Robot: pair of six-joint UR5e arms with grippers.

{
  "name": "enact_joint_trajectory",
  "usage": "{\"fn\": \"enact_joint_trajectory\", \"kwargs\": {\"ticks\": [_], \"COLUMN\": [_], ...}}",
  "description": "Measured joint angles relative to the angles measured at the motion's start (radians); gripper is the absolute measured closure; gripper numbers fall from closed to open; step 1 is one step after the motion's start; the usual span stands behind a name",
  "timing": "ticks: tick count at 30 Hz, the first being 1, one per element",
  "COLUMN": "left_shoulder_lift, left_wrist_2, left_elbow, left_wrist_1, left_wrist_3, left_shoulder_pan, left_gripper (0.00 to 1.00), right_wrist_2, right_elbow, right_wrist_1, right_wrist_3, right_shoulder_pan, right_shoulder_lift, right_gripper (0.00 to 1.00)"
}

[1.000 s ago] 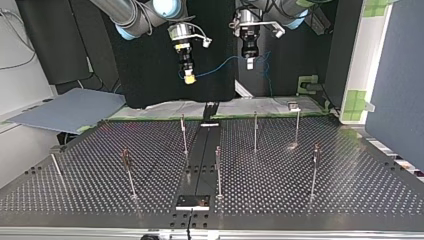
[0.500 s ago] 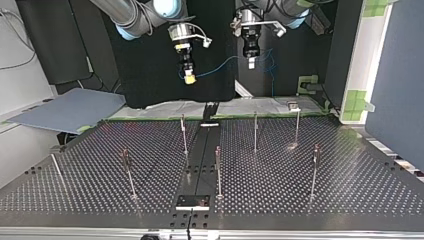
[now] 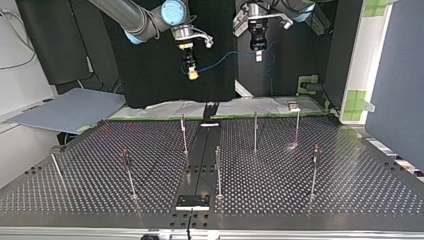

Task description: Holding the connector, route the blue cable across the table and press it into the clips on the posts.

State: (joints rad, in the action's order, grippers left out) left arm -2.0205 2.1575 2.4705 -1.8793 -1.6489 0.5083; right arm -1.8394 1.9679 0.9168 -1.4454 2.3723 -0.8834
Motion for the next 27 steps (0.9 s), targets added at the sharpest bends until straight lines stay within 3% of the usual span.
{"fn": "enact_joint_trajectory", "kwargs": {"ticks": [10, 16, 21, 27], "left_shoulder_lift": [0.002, 0.036, 0.079, 0.136], "left_wrist_2": [-0.002, -0.011, 0.008, 0.031], "left_elbow": [-0.001, -0.012, -0.033, -0.055], "left_wrist_1": [-0.002, -0.036, -0.079, -0.137], "left_wrist_3": [-0.003, -0.032, -0.043, -0.061], "left_shoulder_pan": [0.0, 0.0, -0.025, -0.079], "left_gripper": [1.0, 1.0, 1.0, 1.0], "right_wrist_2": [0.001, 0.024, 0.039, 0.079], "right_elbow": [-0.002, -0.039, -0.081, -0.131], "right_wrist_1": [-0.087, -0.143, -0.186, -0.237], "right_wrist_3": [0.001, 0.004, -0.013, -0.057], "right_shoulder_pan": [0.001, 0.032, 0.071, 0.08], "right_shoulder_lift": [0.009, -0.029, -0.071, -0.121], "right_gripper": [1.0, 1.0, 1.0, 1.0]}}
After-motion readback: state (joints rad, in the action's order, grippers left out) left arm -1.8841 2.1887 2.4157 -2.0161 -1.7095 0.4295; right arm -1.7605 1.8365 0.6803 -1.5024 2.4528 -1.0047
